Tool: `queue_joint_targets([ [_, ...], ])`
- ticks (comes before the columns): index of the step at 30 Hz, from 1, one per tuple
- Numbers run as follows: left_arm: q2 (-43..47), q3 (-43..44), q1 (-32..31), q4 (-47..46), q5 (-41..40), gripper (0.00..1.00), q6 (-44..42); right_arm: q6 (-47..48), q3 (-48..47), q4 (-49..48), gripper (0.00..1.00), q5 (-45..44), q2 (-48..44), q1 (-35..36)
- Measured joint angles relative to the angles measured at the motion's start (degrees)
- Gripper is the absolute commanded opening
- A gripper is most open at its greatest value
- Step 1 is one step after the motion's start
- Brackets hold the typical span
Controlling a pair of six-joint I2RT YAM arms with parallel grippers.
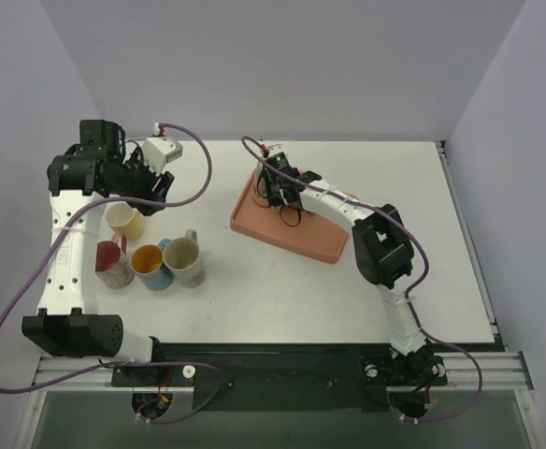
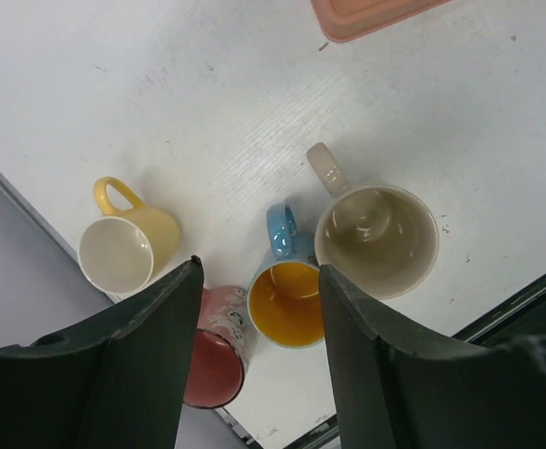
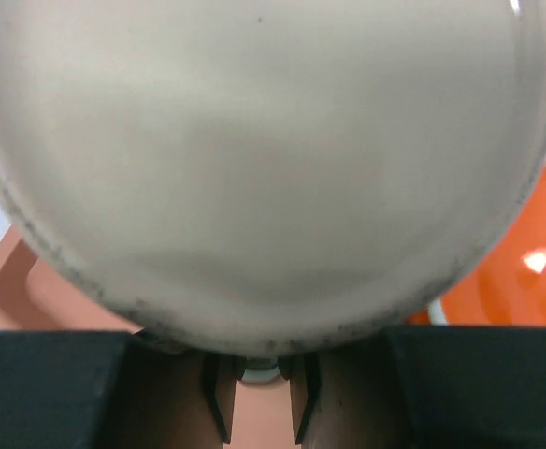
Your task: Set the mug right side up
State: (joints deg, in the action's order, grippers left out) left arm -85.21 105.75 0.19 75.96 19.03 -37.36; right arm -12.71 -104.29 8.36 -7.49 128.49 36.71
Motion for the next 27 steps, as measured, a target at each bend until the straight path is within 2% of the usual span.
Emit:
queue_joint_targets([
  [1,1.86,-2.49,-0.33,-1.25,0.52,0.68,-0.61,-1.07,2.12,-0.17,0.0,1.44,-1.88,-0.09],
  [5,11.56,-13.66,-3.19,-6.58,3.21,0.69,-5.7,-6.21,10.84,-1.2,0.0,7.06,-10.43,-0.44],
  [10,16.83,-14.84,-5.75,-9.81,4.35,0.69,-12.04,-15.1,18.53,-7.52,0.0,13.62,-21.29,-1.09],
  [15,22.32,-21.62,-8.22,-16.81,4.09,0.71,-23.34,-24.81,22.32,-16.61,0.0,19.61,-27.47,-1.55],
  [18,27.43,-27.21,-9.07,-24.35,4.28,0.77,-30.8,-30.14,24.63,-20.92,0.0,22.84,-30.34,-1.6],
  [21,35.36,-36.57,-11.02,-37.05,5.53,0.87,-37.99,-34.38,26.93,-23.96,0.0,25.51,-33.0,-1.38],
  [24,45.62,-48.41,-13.46,-48.68,8.61,0.89,-44.81,-37.05,28.11,-25.46,0.0,27.71,-35.34,-0.5],
  [27,52.5,-55.32,-14.58,-54.38,11.39,0.89,-50.49,-37.81,28.83,-25.83,0.0,28.94,-37.94,1.62],
])
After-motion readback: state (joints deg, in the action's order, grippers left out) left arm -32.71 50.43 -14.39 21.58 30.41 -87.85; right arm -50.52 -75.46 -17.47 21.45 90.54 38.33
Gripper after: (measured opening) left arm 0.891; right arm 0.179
